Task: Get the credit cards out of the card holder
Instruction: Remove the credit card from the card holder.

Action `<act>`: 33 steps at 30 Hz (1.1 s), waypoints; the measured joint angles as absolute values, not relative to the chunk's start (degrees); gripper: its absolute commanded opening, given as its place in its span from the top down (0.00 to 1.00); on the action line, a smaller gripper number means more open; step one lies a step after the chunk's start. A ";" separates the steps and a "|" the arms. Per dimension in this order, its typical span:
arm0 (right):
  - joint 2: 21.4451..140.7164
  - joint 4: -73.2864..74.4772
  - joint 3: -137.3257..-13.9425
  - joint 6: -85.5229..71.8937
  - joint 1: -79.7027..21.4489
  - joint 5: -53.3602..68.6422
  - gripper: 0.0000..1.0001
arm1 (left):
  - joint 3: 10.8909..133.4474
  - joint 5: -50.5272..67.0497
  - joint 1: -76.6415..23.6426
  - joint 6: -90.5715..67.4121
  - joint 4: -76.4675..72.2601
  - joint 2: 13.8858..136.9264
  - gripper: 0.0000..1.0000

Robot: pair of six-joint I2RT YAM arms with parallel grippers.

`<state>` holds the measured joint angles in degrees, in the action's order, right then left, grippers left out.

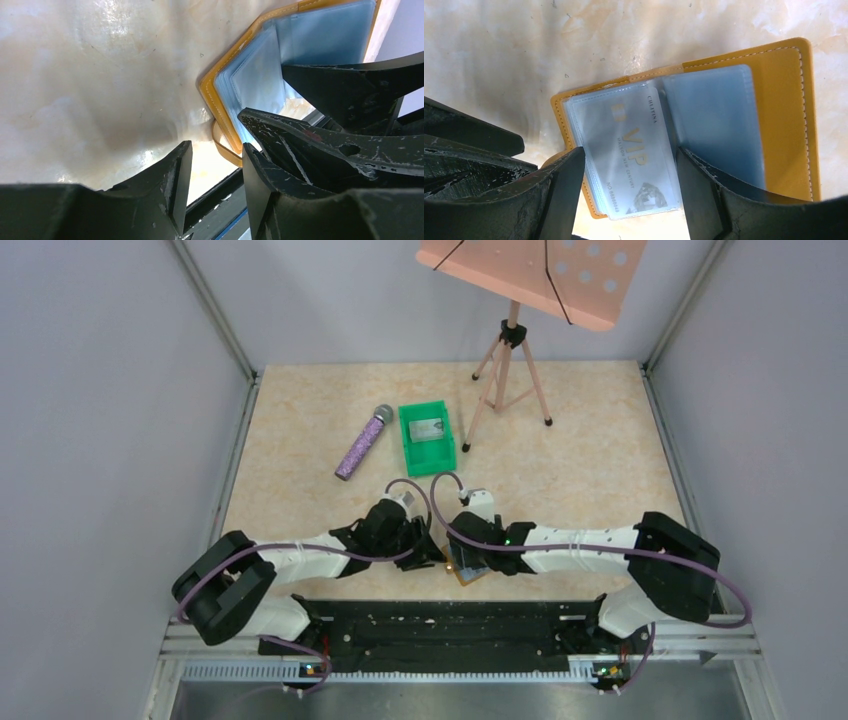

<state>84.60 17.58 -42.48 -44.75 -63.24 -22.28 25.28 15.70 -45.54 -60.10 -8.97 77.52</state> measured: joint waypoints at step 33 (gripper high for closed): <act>84.36 20.43 -42.48 -45.23 -63.64 -25.69 0.40 | 24.99 20.73 -45.54 -64.38 -16.10 83.05 1.00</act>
<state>84.36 20.43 -42.48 -45.23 -63.64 -25.69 24.99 20.73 -45.54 -64.38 -16.10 83.05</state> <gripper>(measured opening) 0.607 0.010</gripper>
